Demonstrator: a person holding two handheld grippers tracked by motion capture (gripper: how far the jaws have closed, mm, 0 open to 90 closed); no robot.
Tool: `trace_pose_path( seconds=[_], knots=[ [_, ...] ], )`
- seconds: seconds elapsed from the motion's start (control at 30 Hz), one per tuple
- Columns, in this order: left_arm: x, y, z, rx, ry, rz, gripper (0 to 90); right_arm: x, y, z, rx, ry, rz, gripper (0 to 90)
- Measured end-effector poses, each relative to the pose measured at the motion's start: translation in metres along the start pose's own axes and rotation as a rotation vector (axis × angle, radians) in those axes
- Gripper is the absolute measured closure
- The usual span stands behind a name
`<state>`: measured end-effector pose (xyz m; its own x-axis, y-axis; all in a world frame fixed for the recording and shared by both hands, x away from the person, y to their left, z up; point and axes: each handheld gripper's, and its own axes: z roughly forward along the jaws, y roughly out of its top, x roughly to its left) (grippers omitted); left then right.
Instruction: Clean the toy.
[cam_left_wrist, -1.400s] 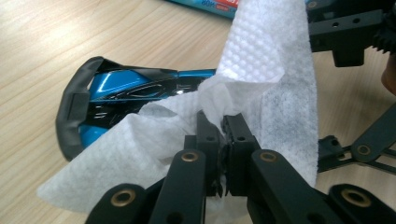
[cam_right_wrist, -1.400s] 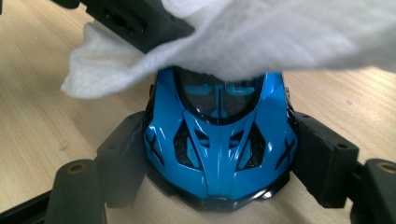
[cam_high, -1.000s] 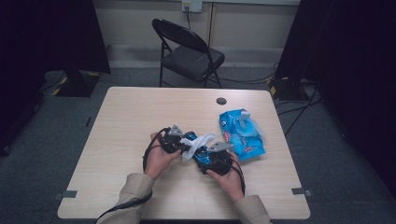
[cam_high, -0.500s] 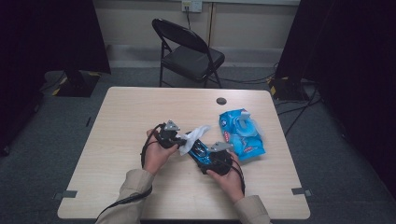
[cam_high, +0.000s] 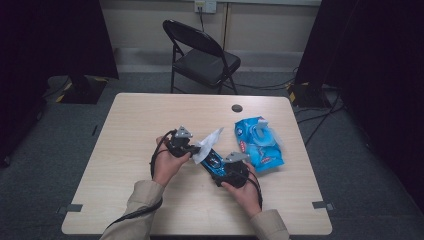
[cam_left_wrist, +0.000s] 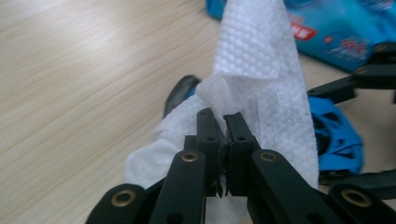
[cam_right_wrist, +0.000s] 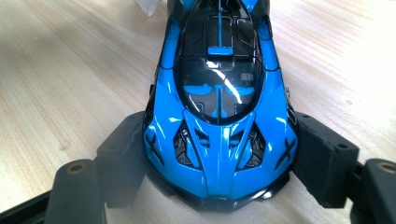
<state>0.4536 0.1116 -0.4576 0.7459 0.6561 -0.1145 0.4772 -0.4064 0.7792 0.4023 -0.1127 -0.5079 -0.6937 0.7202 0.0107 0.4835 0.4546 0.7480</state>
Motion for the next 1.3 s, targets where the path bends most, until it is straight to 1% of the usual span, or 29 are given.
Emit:
trace_pose_path(
  seconds=[0.07, 0.1, 0.27, 0.37, 0.47, 0.63, 0.67, 0.7, 0.77, 0.8, 0.9, 0.97, 1.03, 1.13, 1.23, 1.3],
  knots=[
    [-0.006, 0.003, 0.001, 0.001, -0.013, 0.016, 86.9, 0.0, 0.0, 0.0, 0.0, 0.0, 0.0, 25.9],
    [-0.011, 0.004, 0.002, -0.001, -0.026, 0.023, 86.9, 0.0, 0.0, 0.0, 0.0, 0.0, 0.0, 25.9],
    [-0.026, 0.005, 0.012, -0.008, -0.08, 0.025, 86.9, 0.0, 0.0, 0.0, 0.0, 0.0, -0.001, 25.9],
    [-0.035, 0.005, 0.02, -0.002, -0.102, 0.037, 86.8, 0.0, 0.0, 0.0, 0.0, 0.001, 0.0, 25.9],
    [-0.044, 0.004, 0.028, 0.015, -0.122, 0.048, 86.8, 0.0, 0.0, 0.0, 0.0, 0.001, 0.0, 25.9],
    [-0.06, 0.003, 0.041, 0.027, -0.17, 0.076, 86.7, 0.0, 0.0, 0.0, -0.001, 0.001, -0.001, 25.9],
    [-0.062, 0.003, 0.043, 0.032, -0.174, 0.087, 86.5, 0.0, 0.0, 0.0, 0.0, 0.001, 0.0, 25.9],
    [-0.064, 0.002, 0.046, 0.039, -0.174, 0.087, 85.8, 0.0, 0.0, 0.0, 0.0, 0.0, -0.001, 25.9],
    [-0.064, 0.0, 0.05, 0.052, -0.174, 0.091, 85.8, 0.0, 0.0, 0.0, 0.0, 0.0, -0.001, 25.9],
    [-0.064, -0.002, 0.053, 0.05, -0.176, 0.094, 85.8, 0.0, 0.0, 0.0, -0.001, 0.0, -0.002, 25.9],
    [-0.062, -0.002, 0.054, 0.043, -0.185, 0.083, 86.1, 0.0, 0.0, 0.0, -0.001, 0.001, -0.002, 25.9],
    [-0.061, -0.001, 0.054, 0.043, -0.175, 0.096, 86.2, 0.0, 0.0, 0.0, -0.001, 0.001, -0.002, 25.9],
    [-0.059, 0.001, 0.053, 0.047, -0.162, 0.098, 86.2, 0.0, 0.0, 0.0, 0.0, 0.001, -0.002, 26.0],
    [-0.055, 0.001, 0.053, 0.043, -0.169, 0.085, 86.2, 0.0, 0.0, 0.0, 0.0, 0.001, -0.001, 26.0],
    [-0.053, 0.003, 0.053, 0.038, -0.158, 0.087, 86.1, 0.0, 0.0, 0.0, 0.0, 0.001, -0.002, 26.0],
    [-0.05, 0.004, 0.052, 0.037, -0.151, 0.079, 85.8, 0.0, 0.0, 0.0, 0.0, 0.001, -0.002, 26.0]
  ],
)
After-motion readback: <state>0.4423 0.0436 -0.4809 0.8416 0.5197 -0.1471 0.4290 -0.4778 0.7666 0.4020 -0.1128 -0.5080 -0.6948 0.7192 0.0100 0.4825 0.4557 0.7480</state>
